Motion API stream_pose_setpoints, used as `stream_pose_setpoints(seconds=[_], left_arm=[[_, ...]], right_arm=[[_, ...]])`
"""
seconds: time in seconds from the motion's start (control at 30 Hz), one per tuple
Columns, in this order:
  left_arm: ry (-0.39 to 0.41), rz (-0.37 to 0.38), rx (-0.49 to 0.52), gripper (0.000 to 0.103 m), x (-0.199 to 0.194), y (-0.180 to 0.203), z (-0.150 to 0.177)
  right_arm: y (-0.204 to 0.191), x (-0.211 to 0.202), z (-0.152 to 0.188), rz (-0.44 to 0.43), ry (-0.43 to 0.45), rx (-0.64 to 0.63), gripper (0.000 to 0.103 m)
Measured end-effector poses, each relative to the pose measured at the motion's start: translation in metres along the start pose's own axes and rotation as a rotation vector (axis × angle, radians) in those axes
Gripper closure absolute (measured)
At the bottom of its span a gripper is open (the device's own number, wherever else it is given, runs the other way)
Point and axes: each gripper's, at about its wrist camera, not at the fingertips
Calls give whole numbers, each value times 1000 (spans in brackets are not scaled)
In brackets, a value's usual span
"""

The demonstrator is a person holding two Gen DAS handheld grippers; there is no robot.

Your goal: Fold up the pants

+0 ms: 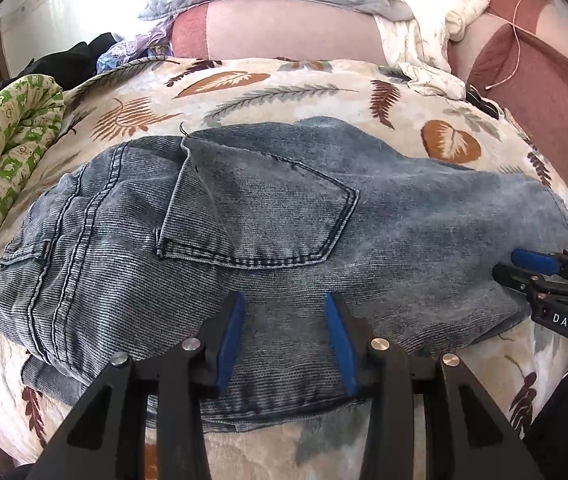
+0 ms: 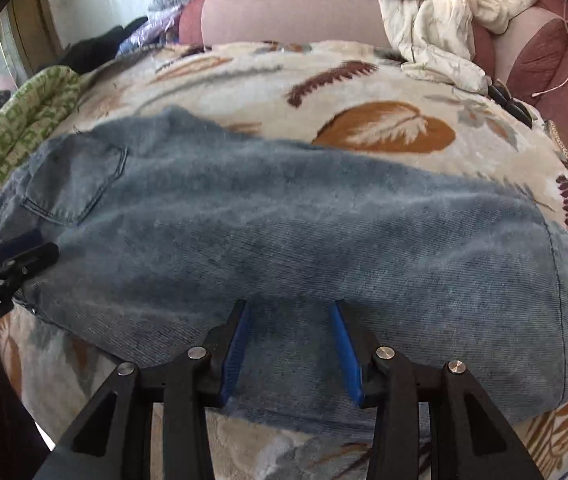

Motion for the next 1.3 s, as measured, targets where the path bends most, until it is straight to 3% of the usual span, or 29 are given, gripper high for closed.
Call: stream_pose_setpoints(seconds=[0.53,0.7,0.77,0.8,0.83,0.9,1.03,1.07,1.2,1.3], left_arm=[[16,8,48,59,-7,0,18],[-16,42,-1,59,-14,-9,10],[-6,61,-55,59,-23,-20,3],[9,53,-72,59,-28,-25,-1],[35,32,-88,57,-33,-32,-5],[77,-14,-113,49,-41,-43,-11],[146,-93,-197,33,-51,-73,-25],[150,-106,-231,27,-51,-80,-27],[122,-95,-337,24,-41,-101,-29],[74,-122,-333,23,-26,-103,-27]], right_arm=[[-14,-12,25,12,-2,4,55],[-14,-13,26,14,8,17,54],[-12,-14,25,-3,9,23,49],[-11,-14,23,-20,13,30,40],[-11,-16,21,-38,21,38,34],[-15,-20,18,-49,51,30,34],[-35,-26,5,1,105,-33,29],[-39,-24,2,1,108,-35,29],[-54,-16,-16,-21,97,-7,29],[-67,-12,-28,-8,104,-6,27]])
Point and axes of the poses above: each gripper's, at about its wrist camera, not at the fingertips, and x roughly the way its jaws point, y to its right, z to its underside, and after that the axes turned 12 degrees about -x, right-handed
